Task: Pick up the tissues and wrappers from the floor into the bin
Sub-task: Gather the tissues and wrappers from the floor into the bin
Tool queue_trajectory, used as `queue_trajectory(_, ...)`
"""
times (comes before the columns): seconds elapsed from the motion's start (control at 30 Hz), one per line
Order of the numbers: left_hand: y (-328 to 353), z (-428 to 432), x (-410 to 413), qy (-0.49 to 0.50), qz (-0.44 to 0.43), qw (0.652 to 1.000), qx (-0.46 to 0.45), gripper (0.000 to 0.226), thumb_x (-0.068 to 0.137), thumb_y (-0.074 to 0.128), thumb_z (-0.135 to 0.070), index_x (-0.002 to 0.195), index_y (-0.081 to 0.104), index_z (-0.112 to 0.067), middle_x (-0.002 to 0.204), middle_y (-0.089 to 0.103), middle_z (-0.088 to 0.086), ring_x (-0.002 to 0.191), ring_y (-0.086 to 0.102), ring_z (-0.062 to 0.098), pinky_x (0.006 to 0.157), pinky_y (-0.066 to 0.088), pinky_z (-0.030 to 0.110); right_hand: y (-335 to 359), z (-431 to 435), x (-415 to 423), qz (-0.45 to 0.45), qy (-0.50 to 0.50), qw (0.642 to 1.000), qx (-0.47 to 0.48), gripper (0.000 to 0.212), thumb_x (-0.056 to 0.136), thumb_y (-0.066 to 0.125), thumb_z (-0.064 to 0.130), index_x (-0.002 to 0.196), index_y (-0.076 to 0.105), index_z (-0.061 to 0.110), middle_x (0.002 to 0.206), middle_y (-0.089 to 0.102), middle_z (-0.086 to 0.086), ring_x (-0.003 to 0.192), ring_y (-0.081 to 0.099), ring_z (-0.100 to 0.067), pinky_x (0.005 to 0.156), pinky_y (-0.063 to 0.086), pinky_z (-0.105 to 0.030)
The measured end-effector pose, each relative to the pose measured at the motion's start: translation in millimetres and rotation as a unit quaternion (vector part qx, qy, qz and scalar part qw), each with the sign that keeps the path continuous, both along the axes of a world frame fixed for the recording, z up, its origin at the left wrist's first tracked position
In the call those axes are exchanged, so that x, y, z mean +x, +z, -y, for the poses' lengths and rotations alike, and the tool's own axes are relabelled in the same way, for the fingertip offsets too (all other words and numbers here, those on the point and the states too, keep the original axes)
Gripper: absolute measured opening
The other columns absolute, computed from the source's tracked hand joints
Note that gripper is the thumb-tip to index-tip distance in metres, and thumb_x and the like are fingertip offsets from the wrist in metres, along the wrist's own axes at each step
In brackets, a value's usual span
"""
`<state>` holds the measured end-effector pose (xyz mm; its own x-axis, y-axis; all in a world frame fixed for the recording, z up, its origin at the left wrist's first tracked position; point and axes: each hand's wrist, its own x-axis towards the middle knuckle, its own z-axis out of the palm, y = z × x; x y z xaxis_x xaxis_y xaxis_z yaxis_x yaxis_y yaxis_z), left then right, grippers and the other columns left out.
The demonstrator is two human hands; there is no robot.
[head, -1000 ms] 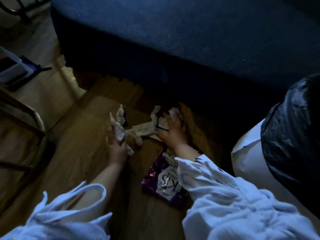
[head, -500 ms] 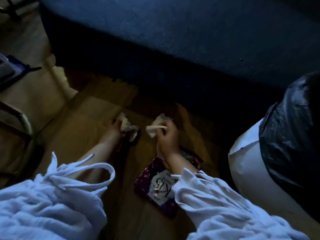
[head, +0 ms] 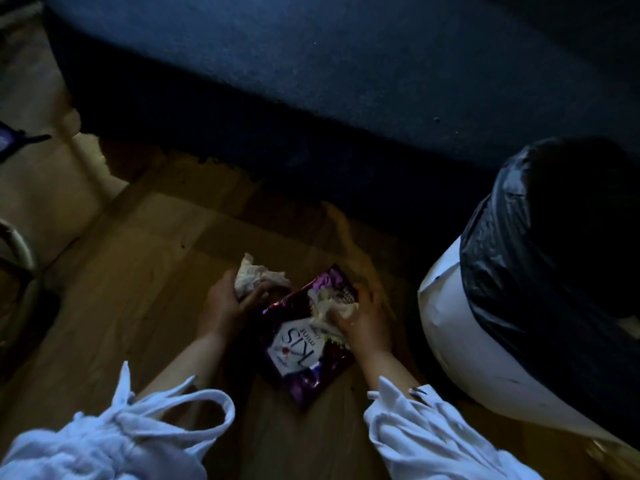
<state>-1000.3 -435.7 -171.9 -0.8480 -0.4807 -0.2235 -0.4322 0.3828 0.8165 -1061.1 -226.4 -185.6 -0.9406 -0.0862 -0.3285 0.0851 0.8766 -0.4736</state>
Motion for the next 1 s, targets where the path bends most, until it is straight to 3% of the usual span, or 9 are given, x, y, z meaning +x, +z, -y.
queue_trajectory(0.13, 0, -6, 5, 0.02, -0.034, 0.999, 0.023, 0.019, 0.089, 0.054, -0.036, 0.095, 0.05, -0.018, 0.09, 0.06, 0.007, 0.08, 0.058, 0.023, 0.068, 0.046, 0.035, -5, 6, 3, 0.009, -0.04, 0.999, 0.027, 0.073, 0.077, 0.065, 0.051, 0.134, 0.038, 0.015, 0.144, 0.038, -0.01, 0.132, 0.035, -0.028, 0.109, 0.028, -0.043)
queue_trajectory(0.27, 13, -8, 7, 0.066, -0.074, 0.994, 0.046, 0.016, 0.093, 0.048, -0.031, 0.092, 0.054, -0.016, 0.077, 0.058, 0.001, 0.074, 0.057, 0.021, 0.065, 0.046, 0.033, 8, 8, 5, 0.004, -0.015, 0.995, 0.097, 0.044, 0.084, 0.057, 0.048, 0.113, 0.058, 0.015, 0.129, 0.052, -0.009, 0.127, 0.036, -0.03, 0.102, 0.025, -0.043)
queue_trajectory(0.37, 36, -7, 8, 0.075, -0.098, 0.991, 0.051, 0.011, 0.093, 0.052, -0.025, 0.093, 0.055, -0.015, 0.085, 0.061, 0.012, 0.081, 0.06, 0.028, 0.073, 0.049, 0.043, 42, 8, 7, -0.003, -0.029, 0.999, 0.015, 0.029, 0.089, 0.055, 0.039, 0.098, 0.06, 0.011, 0.111, 0.061, -0.013, 0.111, 0.05, -0.03, 0.082, 0.036, -0.032)
queue_trajectory(0.47, 77, -13, 11, 0.078, -0.127, 0.987, 0.062, 0.019, 0.089, 0.056, -0.03, 0.089, 0.056, -0.01, 0.084, 0.06, 0.018, 0.077, 0.059, 0.029, 0.072, 0.049, 0.048, 96, 6, 9, -0.025, -0.004, 0.999, -0.03, 0.013, 0.092, 0.051, 0.026, 0.088, 0.052, 0.013, 0.101, 0.064, -0.013, 0.082, 0.054, -0.025, 0.055, 0.028, -0.026)
queue_trajectory(0.6, 149, -37, 11, 0.081, -0.175, 0.98, 0.039, 0.039, 0.078, 0.05, -0.046, 0.08, 0.057, -0.007, 0.072, 0.055, 0.011, 0.068, 0.051, 0.022, 0.063, 0.041, 0.04, 176, 0, 22, -0.069, 0.004, 0.994, -0.083, 0.008, 0.092, 0.047, 0.022, 0.088, 0.048, 0.015, 0.099, 0.065, -0.015, 0.088, 0.06, -0.03, 0.062, 0.033, -0.027)
queue_trajectory(0.7, 208, -65, 6, 0.07, -0.207, 0.975, 0.037, 0.034, 0.075, 0.047, -0.056, 0.068, 0.05, -0.022, 0.063, 0.051, -0.001, 0.061, 0.048, 0.018, 0.059, 0.037, 0.033, 238, -16, 26, -0.099, 0.002, 0.988, -0.116, 0.011, 0.092, 0.047, 0.021, 0.091, 0.052, 0.011, 0.1, 0.065, -0.017, 0.091, 0.06, -0.033, 0.064, 0.036, -0.029)
queue_trajectory(0.8, 257, -100, 0, 0.066, -0.261, 0.961, 0.061, 0.025, 0.086, 0.055, -0.038, 0.066, 0.05, -0.023, 0.062, 0.052, -0.004, 0.056, 0.05, 0.007, 0.056, 0.04, 0.03, 294, -44, 24, -0.144, -0.016, 0.976, -0.163, 0.008, 0.091, 0.048, 0.018, 0.089, 0.052, 0.011, 0.093, 0.062, -0.016, 0.088, 0.059, -0.03, 0.064, 0.032, -0.028)
queue_trajectory(0.87, 284, -130, -2, 0.037, -0.296, 0.95, 0.093, 0.022, 0.092, 0.055, -0.024, 0.07, 0.054, -0.023, 0.065, 0.055, -0.004, 0.051, 0.052, -0.003, 0.051, 0.042, 0.019, 320, -70, 23, -0.169, -0.045, 0.967, -0.187, 0.011, 0.091, 0.051, 0.018, 0.093, 0.056, 0.008, 0.093, 0.064, -0.015, 0.088, 0.06, -0.029, 0.064, 0.032, -0.026)
queue_trajectory(1.0, 322, -186, -3, -0.024, -0.317, 0.931, 0.18, 0.015, 0.093, 0.053, -0.021, 0.079, 0.058, -0.018, 0.072, 0.058, 0.001, 0.06, 0.054, 0.003, 0.052, 0.045, 0.013, 347, -137, 19, -0.214, -0.131, 0.949, -0.192, 0.024, 0.088, 0.057, 0.022, 0.096, 0.057, -0.001, 0.099, 0.066, -0.022, 0.093, 0.06, -0.036, 0.064, 0.031, -0.026)
